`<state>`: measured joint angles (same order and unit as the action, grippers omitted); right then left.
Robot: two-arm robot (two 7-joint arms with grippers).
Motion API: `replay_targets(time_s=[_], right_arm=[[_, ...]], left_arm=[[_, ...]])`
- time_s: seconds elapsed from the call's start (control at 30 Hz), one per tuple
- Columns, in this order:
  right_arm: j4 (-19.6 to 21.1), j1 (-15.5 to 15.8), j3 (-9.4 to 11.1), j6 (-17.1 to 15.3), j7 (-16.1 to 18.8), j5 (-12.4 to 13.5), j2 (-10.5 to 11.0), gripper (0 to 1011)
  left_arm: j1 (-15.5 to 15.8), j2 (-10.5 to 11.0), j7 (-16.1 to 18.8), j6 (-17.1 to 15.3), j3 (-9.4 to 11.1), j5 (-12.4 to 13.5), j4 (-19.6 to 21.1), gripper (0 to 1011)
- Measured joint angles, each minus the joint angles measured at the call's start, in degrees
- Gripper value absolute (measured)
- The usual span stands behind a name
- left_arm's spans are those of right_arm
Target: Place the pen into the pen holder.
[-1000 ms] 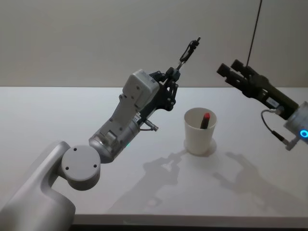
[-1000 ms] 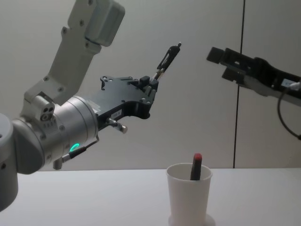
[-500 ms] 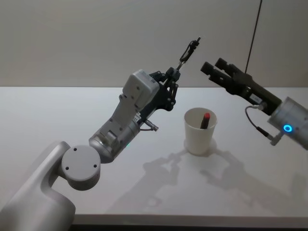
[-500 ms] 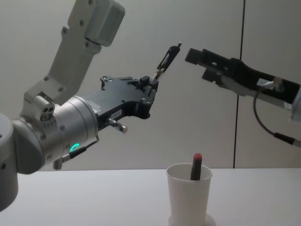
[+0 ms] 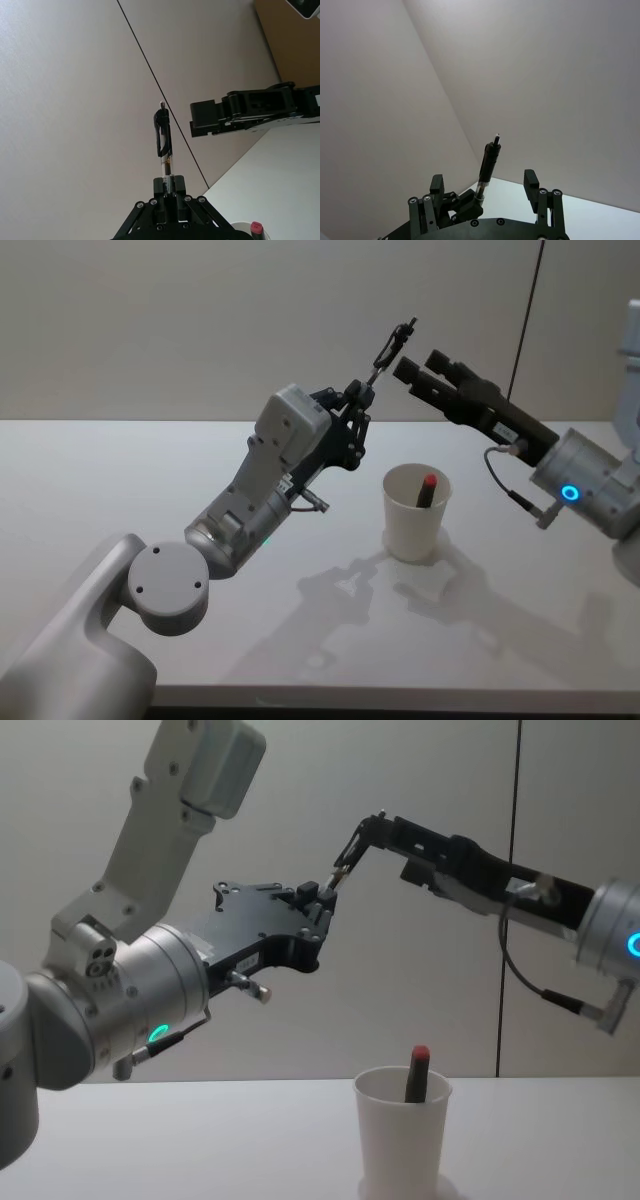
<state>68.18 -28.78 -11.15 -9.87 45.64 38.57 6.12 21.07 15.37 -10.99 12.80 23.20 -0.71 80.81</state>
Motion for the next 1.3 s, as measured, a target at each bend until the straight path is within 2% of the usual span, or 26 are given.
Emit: replay_targets(time_s=[0.97,1.13,1.23,1.3], right_arm=[[-7.3,-5.9,-2.8,2.5,-2.4,-0.2,-3.1,1002],[-8.4,-6.7,-3.1,2.7,-2.4,-0.2,-3.4,928],[-9.2,-7.3,-3.4,2.8,-2.4,-0.2,-3.7,813],[-9.5,-7.4,-3.5,2.9,-2.4,-0.2,-3.7,792]], left_arm=[[0.0,0.0,0.0,0.0,0.0,0.0,0.0,130],[0.0,0.0,0.0,0.0,0.0,0.0,0.0,130],[0.0,0.0,0.0,0.0,0.0,0.0,0.0,129],[0.0,0.0,0.0,0.0,0.0,0.0,0.0,129]])
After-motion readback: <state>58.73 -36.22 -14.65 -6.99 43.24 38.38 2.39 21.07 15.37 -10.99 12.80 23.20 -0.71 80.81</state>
